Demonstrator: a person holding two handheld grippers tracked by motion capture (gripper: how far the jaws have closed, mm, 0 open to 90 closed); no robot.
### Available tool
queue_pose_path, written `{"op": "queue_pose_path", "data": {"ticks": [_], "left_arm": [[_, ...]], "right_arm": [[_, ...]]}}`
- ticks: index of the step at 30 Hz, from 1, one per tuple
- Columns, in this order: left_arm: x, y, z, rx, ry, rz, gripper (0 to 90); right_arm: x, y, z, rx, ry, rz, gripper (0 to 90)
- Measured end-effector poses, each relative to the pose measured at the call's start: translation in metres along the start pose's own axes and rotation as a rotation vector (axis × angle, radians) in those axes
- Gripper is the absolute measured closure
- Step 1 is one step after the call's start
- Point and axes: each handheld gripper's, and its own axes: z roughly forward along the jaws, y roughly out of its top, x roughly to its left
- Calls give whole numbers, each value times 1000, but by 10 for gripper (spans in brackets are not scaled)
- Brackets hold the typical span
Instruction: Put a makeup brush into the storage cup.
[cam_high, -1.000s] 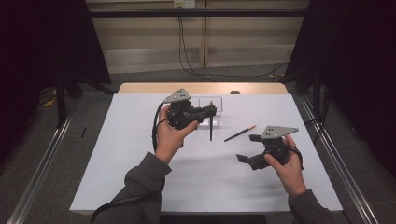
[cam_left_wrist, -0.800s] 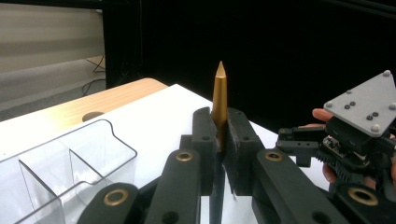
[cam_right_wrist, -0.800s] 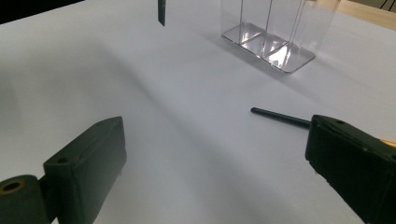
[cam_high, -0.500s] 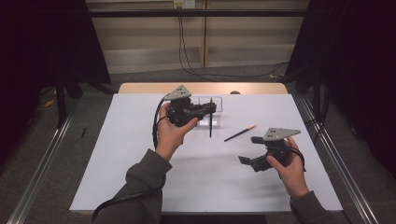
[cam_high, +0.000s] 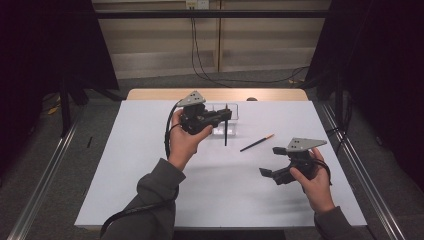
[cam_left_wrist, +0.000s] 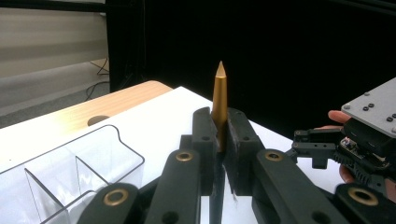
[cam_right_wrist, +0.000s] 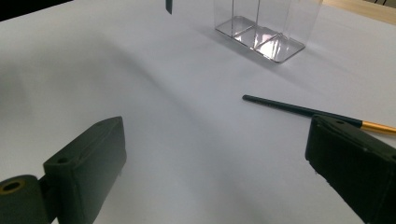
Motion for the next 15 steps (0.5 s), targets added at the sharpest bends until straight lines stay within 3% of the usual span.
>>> {"op": "queue_pose_path", "data": {"ticks": [15], "left_arm": [[5,6,5,-12,5,-1,837]], "right_arm": [[-3,-4,-6,-7,-3,5,48]]}}
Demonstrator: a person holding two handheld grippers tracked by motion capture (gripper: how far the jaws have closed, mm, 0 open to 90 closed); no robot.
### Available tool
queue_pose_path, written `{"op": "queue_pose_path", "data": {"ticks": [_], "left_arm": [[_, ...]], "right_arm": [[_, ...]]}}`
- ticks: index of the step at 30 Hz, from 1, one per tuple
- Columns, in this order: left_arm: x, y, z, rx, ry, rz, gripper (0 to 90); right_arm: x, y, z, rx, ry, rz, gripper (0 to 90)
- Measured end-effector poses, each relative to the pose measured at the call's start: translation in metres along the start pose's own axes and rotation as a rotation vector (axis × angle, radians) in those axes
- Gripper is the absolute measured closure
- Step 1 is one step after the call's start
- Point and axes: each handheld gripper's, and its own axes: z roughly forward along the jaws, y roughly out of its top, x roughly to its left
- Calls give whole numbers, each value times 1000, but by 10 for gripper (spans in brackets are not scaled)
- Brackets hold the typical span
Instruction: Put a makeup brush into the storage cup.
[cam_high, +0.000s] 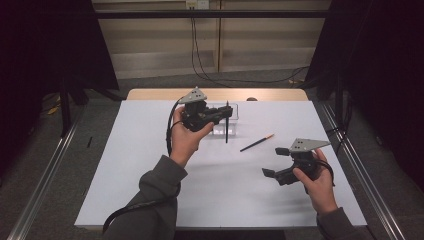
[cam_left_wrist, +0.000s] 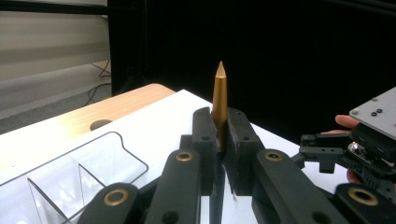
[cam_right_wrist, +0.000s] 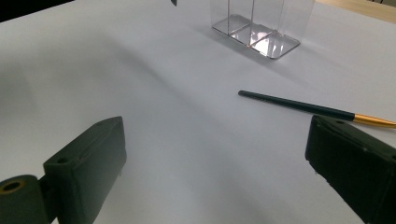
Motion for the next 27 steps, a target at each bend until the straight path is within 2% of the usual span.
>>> {"op": "queue_pose_path", "data": {"ticks": [7,9,12,20,27], "left_arm": [[2,5,3,-15,8,3,837],[3,6,5,-25,-1,0,837],[4,7,7,-21,15,2,837],[9,11,14,-35,23,3,837],[12,16,18,-40,49,21,837]], "right_arm": [[-1,0,-1,-1,0,7,49],[-1,0,-1,-6,0,7,49],[-2,0,-2,-7,1,12,49],[-4,-1,-3,-11,-1,16,50],[-4,-1,-2,-7,7,16,50]]}}
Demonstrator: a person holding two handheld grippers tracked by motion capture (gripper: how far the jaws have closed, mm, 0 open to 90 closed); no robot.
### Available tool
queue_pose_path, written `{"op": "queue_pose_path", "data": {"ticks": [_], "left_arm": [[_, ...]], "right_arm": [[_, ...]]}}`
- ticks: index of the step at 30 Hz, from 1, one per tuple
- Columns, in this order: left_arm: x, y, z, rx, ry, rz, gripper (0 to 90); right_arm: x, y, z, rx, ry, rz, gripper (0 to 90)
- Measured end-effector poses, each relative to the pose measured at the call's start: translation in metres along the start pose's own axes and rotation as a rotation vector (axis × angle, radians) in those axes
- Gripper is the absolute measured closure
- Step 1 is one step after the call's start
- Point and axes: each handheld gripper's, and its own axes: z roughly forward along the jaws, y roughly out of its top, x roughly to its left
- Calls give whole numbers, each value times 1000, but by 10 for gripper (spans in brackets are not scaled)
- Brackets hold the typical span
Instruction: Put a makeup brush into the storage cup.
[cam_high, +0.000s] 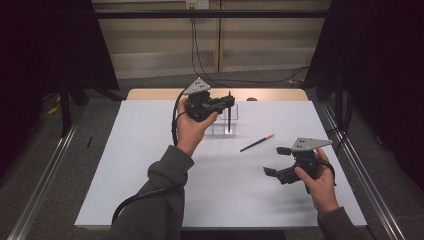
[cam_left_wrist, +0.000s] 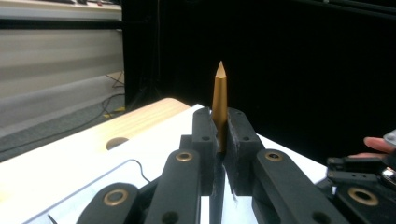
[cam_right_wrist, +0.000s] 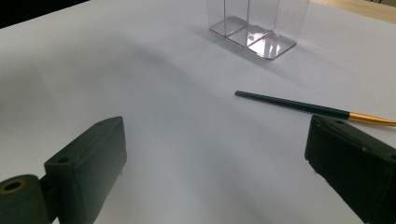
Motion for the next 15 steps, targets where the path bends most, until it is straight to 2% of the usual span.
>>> {"op": "queue_pose_path", "data": {"ticks": [4,6,8,9,15], "left_arm": [[1,1,3,-7,4,7,837],[2,2,4,7,20,20,836],[3,2,6,-13,18,8,837],[3,2,6,-3,25,12,837],[7,2,10,-13,27,5,836]], "right_arm": [[0,0,-1,-3,-3,-3,50],[0,0,-1,-5,-4,-2,50],[0,0,-1,-3,-4,-4,51],[-1,0,-1,-4,-4,-3,51],[0,1,-1,-5,-4,-3,51]]}}
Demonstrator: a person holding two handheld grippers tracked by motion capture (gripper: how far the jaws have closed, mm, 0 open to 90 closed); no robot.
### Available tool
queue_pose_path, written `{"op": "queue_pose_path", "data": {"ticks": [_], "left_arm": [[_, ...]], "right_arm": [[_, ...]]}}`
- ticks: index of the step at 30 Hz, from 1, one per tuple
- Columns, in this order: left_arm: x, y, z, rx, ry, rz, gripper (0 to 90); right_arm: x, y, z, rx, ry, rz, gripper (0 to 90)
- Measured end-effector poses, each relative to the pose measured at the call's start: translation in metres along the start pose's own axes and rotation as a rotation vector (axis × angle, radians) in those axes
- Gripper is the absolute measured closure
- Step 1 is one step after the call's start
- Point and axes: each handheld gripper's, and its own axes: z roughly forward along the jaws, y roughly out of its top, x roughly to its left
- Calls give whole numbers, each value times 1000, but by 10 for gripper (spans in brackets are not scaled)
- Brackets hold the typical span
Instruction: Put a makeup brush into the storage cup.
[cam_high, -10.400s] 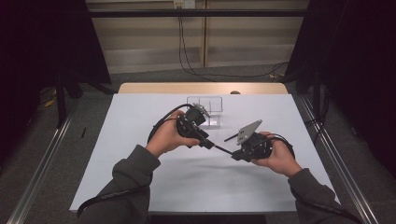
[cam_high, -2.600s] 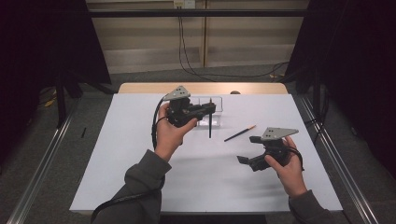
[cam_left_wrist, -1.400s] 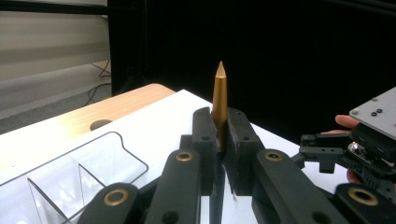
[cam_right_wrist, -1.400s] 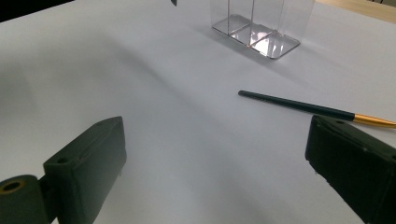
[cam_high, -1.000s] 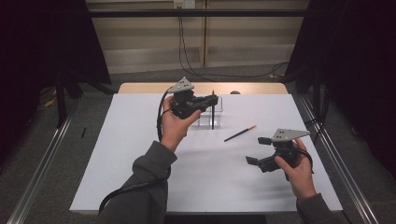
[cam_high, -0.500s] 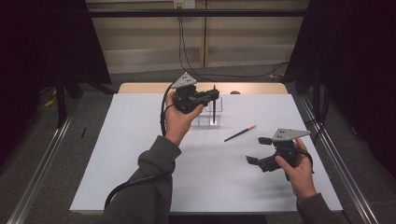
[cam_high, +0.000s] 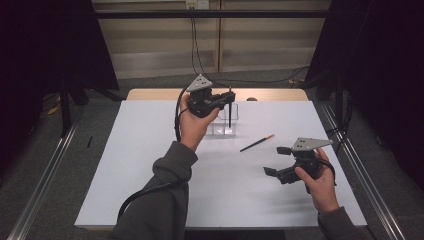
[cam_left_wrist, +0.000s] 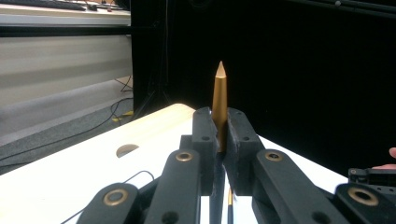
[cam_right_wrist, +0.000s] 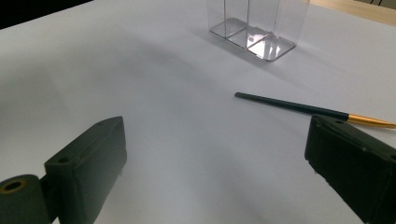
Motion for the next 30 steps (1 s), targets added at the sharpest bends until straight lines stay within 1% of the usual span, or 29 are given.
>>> {"op": "queue_pose_path", "data": {"ticks": [2,3,4,5,8,10,11,13,14,15,17,21,22,26,27,30], "left_arm": [[1,0,1,8,13,4,836],[2,0,1,7,9,6,836],[3,0,1,10,22,7,836],[4,0,2,0,15,4,836],[6,1,2,5,25,14,836],[6,2,3,4,35,12,836],[7,2,4,-9,23,13,836],[9,3,5,1,27,20,836],[9,3,6,-9,34,19,836],[10,4,5,5,36,23,836],[10,4,6,0,48,24,836],[10,6,8,-5,46,29,836],[10,6,10,-14,42,20,835],[11,6,12,-5,52,24,835],[12,6,13,-14,44,21,835],[12,7,15,-7,57,23,835]], "right_arm": [[0,0,0,-1,0,2,51],[0,0,0,0,-1,0,51],[0,0,0,0,-1,0,51],[-1,0,0,-2,-2,1,51],[-1,0,-1,-4,-1,3,51],[-1,0,-1,-4,-2,3,51],[-1,0,-1,-4,-1,3,51],[-1,0,-1,-5,-2,2,51],[-1,0,-1,-5,-2,4,51],[-1,0,-1,-6,-1,5,51],[-2,0,-1,-6,0,4,51],[-2,0,-1,-5,-3,7,51],[-2,0,-2,-5,-3,7,51],[-2,0,-2,-6,1,4,51],[-2,0,-1,-6,0,3,51],[-2,0,-1,-6,0,3,51]]}}
